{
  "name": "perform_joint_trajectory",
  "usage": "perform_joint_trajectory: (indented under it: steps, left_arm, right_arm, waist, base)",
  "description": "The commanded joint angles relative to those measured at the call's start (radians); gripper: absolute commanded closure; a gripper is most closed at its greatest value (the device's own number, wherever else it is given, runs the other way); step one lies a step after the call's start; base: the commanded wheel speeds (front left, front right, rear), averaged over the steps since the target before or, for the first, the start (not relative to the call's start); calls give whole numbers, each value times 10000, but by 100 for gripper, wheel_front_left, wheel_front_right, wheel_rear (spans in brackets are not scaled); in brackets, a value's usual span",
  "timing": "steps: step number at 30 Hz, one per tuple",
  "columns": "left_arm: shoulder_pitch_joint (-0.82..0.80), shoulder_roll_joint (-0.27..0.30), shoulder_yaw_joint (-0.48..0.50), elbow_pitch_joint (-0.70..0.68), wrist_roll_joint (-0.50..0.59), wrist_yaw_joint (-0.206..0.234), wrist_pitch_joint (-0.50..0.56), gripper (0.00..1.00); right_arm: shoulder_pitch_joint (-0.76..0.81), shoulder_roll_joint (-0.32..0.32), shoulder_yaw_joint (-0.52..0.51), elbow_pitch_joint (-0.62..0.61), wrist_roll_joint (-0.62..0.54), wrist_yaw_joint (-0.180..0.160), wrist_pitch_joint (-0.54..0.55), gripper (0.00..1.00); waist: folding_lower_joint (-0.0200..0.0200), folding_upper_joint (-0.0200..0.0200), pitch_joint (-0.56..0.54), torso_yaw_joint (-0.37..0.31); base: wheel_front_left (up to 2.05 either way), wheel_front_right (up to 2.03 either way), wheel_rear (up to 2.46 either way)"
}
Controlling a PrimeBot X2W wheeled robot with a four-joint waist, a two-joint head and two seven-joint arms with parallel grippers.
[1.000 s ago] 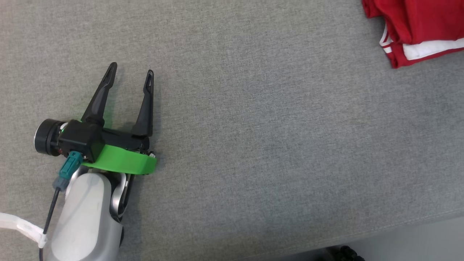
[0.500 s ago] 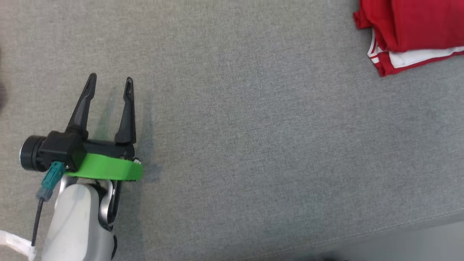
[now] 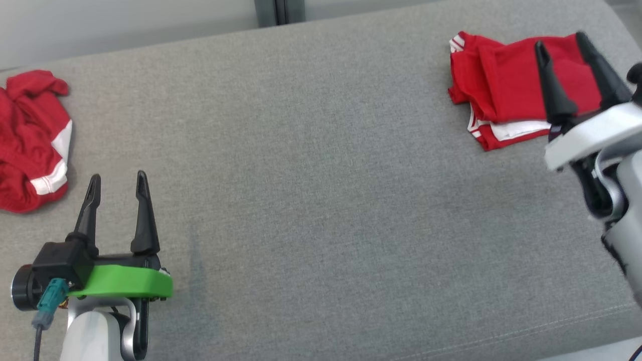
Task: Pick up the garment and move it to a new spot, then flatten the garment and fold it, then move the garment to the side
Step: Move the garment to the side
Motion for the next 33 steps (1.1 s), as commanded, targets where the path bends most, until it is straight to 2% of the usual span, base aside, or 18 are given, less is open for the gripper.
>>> perform_joint_trajectory:
  steps: [1,7,15,23,33]
  left_arm:
    - [283,2,81,96,168,115,3,0]
    - [582,-78,245,248,469,252,3,0]
    - [785,-204,209,642,494,95,5,0]
    - [960,-285,166,821,447,11,3,0]
    - [748,-324,111,975,521,-17,3,0]
  right_arm:
    - [682,308,-345,-356,-269,-11,-20,0]
    - [2880,1204,-1098,-1370,-1117,-11,-21,0]
    - [4474,2071,-1638,-1559,-2088,-12,-22,0]
    - [5202,2599,-2190,-1897,-2603,-12,-23,0]
    - [5142,2726,-2329,-2059,-2820,-11,-23,0]
  waist:
    - [0,0,-1187,95]
    - [0,0,-1705,153]
    - [0,0,-2130,213]
    - [0,0,-2164,343]
    - [0,0,-2132,400]
  base:
    - [0,0,0]
    - [0,0,0]
    - [0,0,0]
    - [0,0,0]
    - [0,0,0]
